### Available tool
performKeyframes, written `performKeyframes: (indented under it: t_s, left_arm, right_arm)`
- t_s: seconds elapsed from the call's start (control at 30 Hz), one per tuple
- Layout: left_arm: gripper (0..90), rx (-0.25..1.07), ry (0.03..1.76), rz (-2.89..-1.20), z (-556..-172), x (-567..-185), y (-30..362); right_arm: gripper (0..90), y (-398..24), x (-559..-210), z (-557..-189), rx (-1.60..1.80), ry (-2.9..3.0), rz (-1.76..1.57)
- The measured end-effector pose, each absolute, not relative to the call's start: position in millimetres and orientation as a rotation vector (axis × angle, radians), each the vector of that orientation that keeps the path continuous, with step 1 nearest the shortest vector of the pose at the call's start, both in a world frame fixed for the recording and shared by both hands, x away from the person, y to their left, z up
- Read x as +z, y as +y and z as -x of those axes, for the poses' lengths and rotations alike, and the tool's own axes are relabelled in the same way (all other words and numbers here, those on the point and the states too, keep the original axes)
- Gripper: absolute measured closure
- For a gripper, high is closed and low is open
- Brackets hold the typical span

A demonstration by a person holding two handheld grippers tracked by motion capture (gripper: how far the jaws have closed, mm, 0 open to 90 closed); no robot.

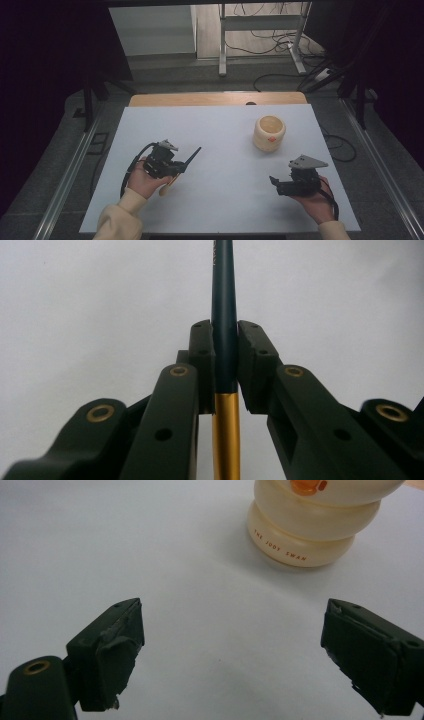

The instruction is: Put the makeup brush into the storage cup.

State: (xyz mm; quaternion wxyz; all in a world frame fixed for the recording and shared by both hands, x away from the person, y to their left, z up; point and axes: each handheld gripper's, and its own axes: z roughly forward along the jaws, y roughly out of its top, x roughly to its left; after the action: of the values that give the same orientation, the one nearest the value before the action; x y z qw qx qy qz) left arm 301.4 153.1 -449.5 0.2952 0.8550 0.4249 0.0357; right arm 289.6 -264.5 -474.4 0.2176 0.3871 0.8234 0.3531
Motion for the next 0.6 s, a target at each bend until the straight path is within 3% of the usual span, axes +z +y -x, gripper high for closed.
performKeyframes:
  t_s: [0.6]
  left_arm:
    - [79.0,0.100,1.081,-2.316,-303.4,-450.3,139.6]
  right_arm:
    - [10.5,-255.2,-475.6,-289.3,0.962,2.307,-0.986]
